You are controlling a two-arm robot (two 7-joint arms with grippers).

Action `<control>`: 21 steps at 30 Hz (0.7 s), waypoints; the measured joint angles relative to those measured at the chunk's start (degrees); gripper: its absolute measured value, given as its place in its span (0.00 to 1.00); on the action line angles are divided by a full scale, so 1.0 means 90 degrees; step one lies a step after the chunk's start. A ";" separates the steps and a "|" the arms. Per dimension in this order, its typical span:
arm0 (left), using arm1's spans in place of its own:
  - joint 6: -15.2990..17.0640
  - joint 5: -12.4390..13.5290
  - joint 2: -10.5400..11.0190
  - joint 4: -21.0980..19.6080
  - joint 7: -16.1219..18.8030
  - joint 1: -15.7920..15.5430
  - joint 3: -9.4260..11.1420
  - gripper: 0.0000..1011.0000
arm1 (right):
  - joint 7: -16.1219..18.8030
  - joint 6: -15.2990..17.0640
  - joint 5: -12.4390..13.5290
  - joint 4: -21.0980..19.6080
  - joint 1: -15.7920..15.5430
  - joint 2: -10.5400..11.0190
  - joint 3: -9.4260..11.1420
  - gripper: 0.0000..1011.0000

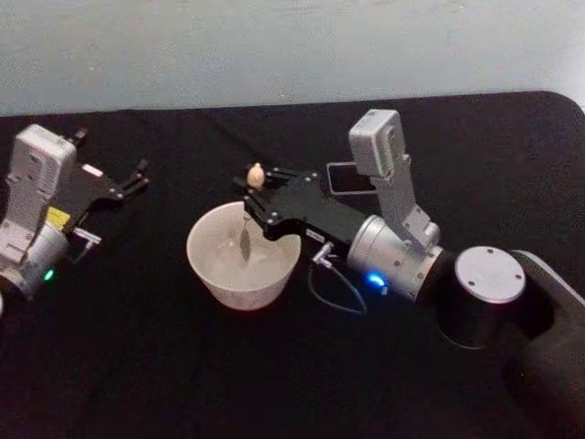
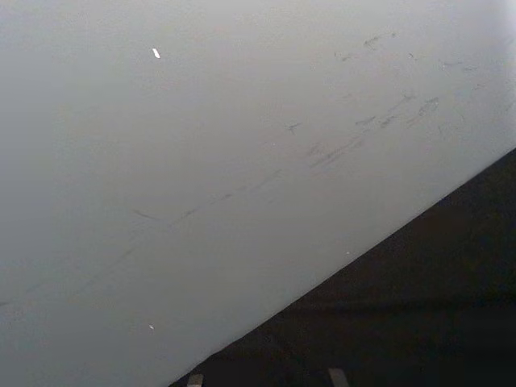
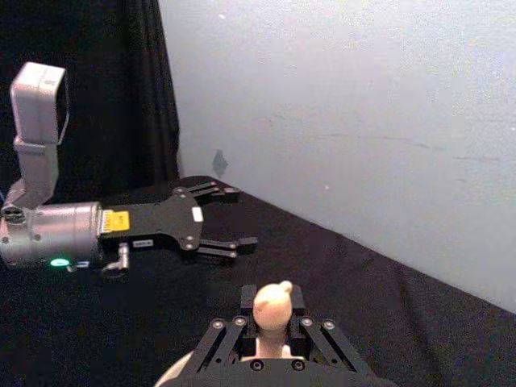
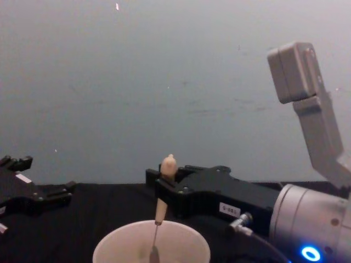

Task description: Pick up the stirring spoon with one hand, stir inside the cup, then place it back in its original position.

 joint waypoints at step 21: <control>0.0000 0.0000 0.0000 0.0000 0.0000 0.0000 0.0000 0.99 | 0.0271 0.0138 0.0175 -0.0482 -0.0372 0.0484 0.0197 0.21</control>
